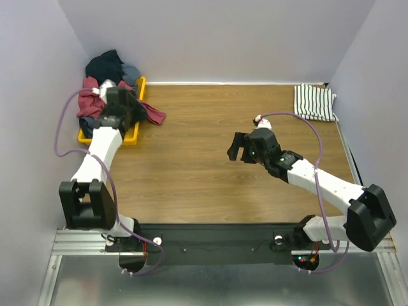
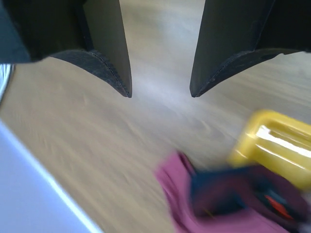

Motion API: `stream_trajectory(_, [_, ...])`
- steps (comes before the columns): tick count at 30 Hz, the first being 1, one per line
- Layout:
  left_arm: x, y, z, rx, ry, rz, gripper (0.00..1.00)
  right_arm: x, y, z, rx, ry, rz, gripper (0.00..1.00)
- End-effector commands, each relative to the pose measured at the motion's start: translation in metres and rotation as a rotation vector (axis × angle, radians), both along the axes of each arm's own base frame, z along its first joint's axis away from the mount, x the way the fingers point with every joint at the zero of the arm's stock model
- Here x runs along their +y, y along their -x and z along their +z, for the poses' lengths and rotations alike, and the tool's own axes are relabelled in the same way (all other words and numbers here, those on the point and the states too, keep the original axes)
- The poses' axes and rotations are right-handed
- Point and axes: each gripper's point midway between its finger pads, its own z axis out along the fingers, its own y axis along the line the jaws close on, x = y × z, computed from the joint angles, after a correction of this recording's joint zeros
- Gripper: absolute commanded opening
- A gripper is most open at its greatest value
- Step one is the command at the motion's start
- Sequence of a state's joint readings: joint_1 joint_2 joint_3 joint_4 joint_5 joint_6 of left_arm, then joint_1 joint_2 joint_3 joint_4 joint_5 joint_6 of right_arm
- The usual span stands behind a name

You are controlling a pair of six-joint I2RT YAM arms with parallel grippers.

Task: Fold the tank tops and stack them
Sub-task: Grab the tank top from the pile

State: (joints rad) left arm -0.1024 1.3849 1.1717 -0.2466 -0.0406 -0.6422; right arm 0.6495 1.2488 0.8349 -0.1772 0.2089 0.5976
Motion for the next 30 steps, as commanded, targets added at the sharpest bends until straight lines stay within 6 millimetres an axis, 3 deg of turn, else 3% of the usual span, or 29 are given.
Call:
stream_trajectory(1, [0.083,-0.027,0.019,-0.008,-0.002,0.313,0.62,0.016,-0.008,0.006,-0.012,-0.022,0.042,1.00])
stream_trajectory(4, [0.115,-0.051,0.013,0.027,-0.013,0.411,0.61,0.016,-0.011,0.001,-0.005,-0.005,0.045,1.00])
stream_trajectory(5, [0.120,-0.059,-0.003,0.066,-0.014,0.425,0.61,0.016,-0.012,0.001,-0.006,0.000,0.046,1.00])
stream_trajectory(8, [0.150,-0.082,-0.010,0.045,0.004,0.504,0.60,0.019,-0.013,0.000,-0.001,-0.001,0.054,1.00])
stream_trajectory(10, [0.160,-0.095,-0.013,0.034,0.017,0.513,0.59,0.022,-0.012,-0.002,0.006,-0.008,0.066,1.00])
stream_trajectory(11, [0.166,-0.104,-0.028,0.056,0.015,0.521,0.59,0.022,-0.012,-0.003,0.010,-0.009,0.068,1.00])
stream_trajectory(12, [0.169,-0.116,-0.016,0.019,0.012,0.514,0.59,0.023,-0.011,-0.005,0.014,-0.009,0.073,1.00])
stream_trajectory(13, [0.173,-0.124,-0.016,0.015,0.010,0.519,0.58,0.024,-0.011,-0.006,0.016,-0.009,0.075,1.00])
stream_trajectory(15, [0.175,-0.141,-0.027,0.040,0.000,0.512,0.58,0.024,-0.011,-0.008,0.021,-0.006,0.076,1.00])
stream_trajectory(18, [0.181,-0.152,-0.051,0.090,-0.011,0.529,0.58,0.024,-0.011,-0.011,0.025,0.001,0.077,1.00])
stream_trajectory(20, [0.185,-0.163,-0.045,0.064,-0.015,0.534,0.58,0.025,-0.011,-0.012,0.026,-0.001,0.082,1.00])
stream_trajectory(21, [0.185,-0.167,-0.054,0.075,-0.019,0.528,0.58,0.024,-0.011,-0.012,0.026,0.000,0.082,1.00])
stream_trajectory(24, [0.185,-0.180,-0.051,0.045,-0.014,0.510,0.48,0.024,-0.011,-0.011,0.024,0.000,0.084,1.00])
stream_trajectory(27, [0.185,-0.185,-0.043,0.027,-0.003,0.502,0.10,0.024,-0.011,-0.011,0.023,0.002,0.084,1.00])
stream_trajectory(28, [0.185,-0.187,-0.032,0.004,-0.005,0.501,0.00,0.024,-0.011,-0.010,0.020,0.000,0.082,1.00])
stream_trajectory(30, [0.186,-0.187,0.004,-0.066,-0.021,0.493,0.00,0.025,-0.012,-0.007,0.015,-0.005,0.083,1.00])
